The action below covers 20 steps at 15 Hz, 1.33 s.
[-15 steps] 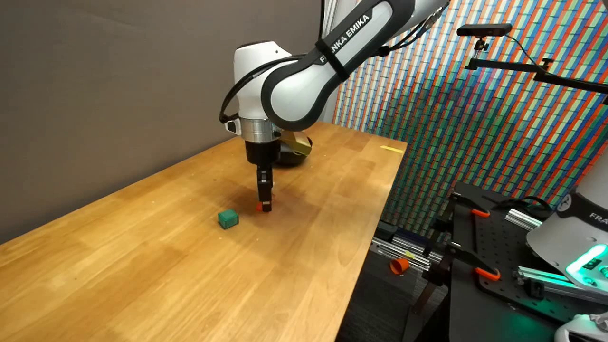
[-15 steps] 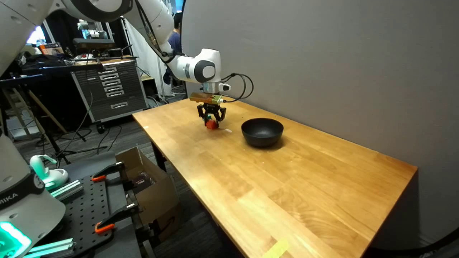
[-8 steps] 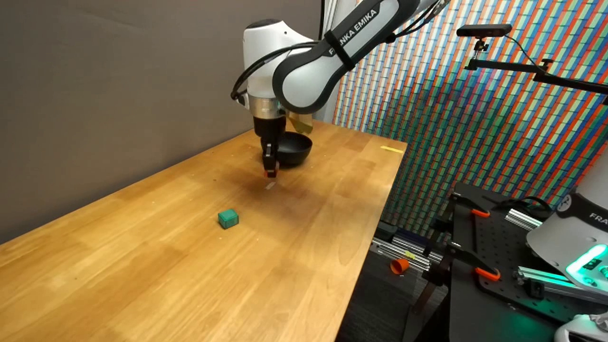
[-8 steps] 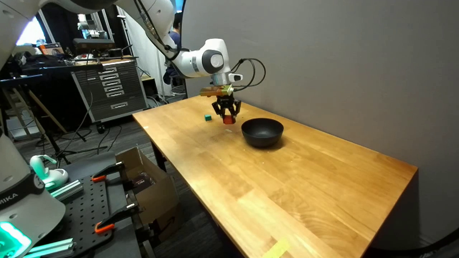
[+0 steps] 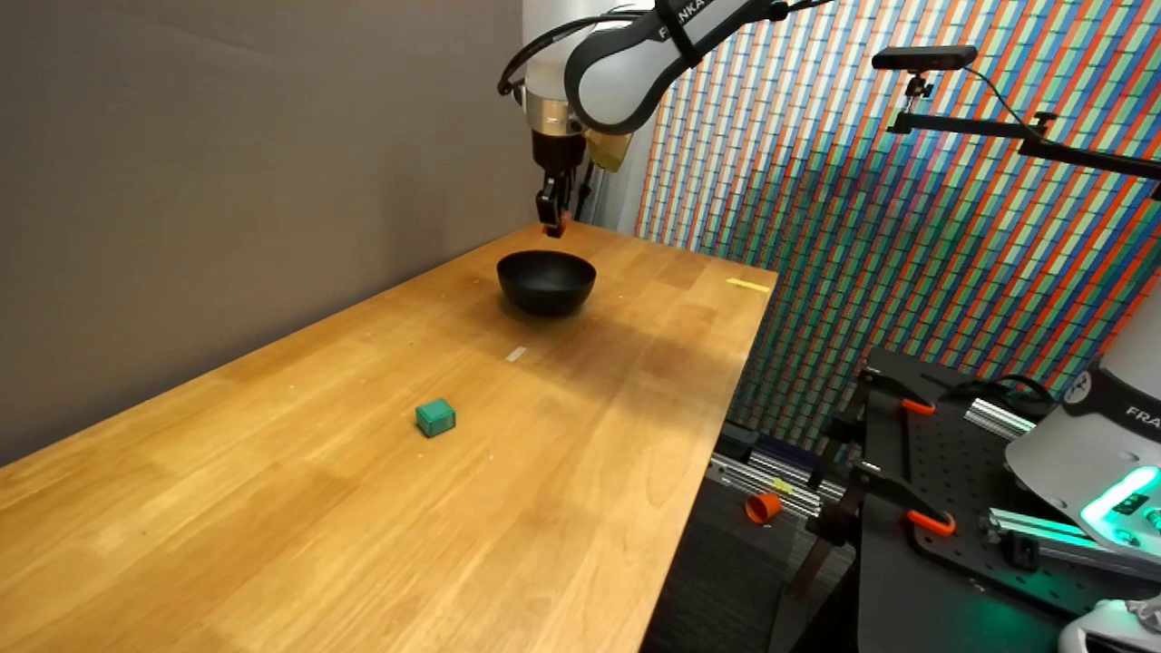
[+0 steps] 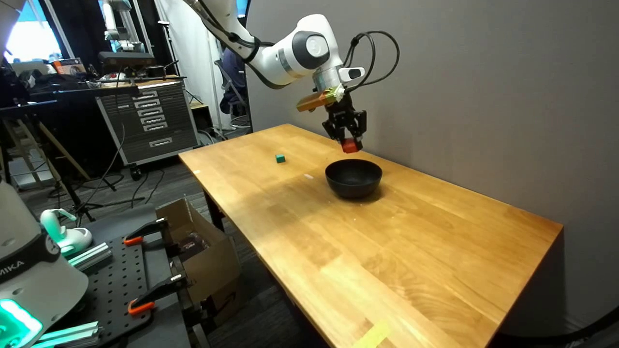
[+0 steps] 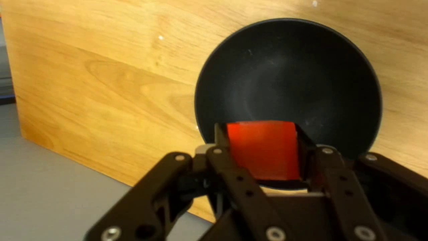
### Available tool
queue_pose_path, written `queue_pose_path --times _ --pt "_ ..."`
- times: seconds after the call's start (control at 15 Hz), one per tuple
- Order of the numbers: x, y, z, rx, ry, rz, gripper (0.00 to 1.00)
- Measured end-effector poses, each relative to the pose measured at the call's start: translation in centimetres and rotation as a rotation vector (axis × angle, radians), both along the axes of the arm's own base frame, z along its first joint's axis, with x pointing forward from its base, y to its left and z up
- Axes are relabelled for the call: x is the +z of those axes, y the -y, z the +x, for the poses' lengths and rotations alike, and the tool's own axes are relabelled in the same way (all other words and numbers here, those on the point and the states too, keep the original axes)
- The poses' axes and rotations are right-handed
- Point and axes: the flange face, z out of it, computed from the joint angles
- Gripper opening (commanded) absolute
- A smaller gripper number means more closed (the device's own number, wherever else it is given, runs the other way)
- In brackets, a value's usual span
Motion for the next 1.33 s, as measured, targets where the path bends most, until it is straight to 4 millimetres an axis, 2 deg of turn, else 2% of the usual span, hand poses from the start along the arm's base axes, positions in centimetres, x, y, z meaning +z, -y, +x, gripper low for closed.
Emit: queue_pose_path --times 0.07,0.13,0.2,0.27,0.53,0.73,0.87,1.33 --pt "-0.3 0.9 0.0 -0.016 -0.004 0.003 0.21" --pt "-0.7 1.5 -0.1 -0.028 -0.011 0.009 0.33" --pt "-1.3 2.0 -0.2 -0.037 -0.02 0.013 0.71" --pt "-2.1 2.2 -0.3 -0.043 -0.03 0.017 0.71" --pt "-4.7 2.0 -0.7 -0.052 -0.07 0.039 0.99" --pt "-5.0 0.7 -0.8 -0.046 -0.084 0.067 1.0" --pt "-4.8 -1.5 -0.8 -0.033 -0.091 0.114 1.0" --pt "-3.7 -15.0 -2.8 0.166 -0.162 0.288 1.0"
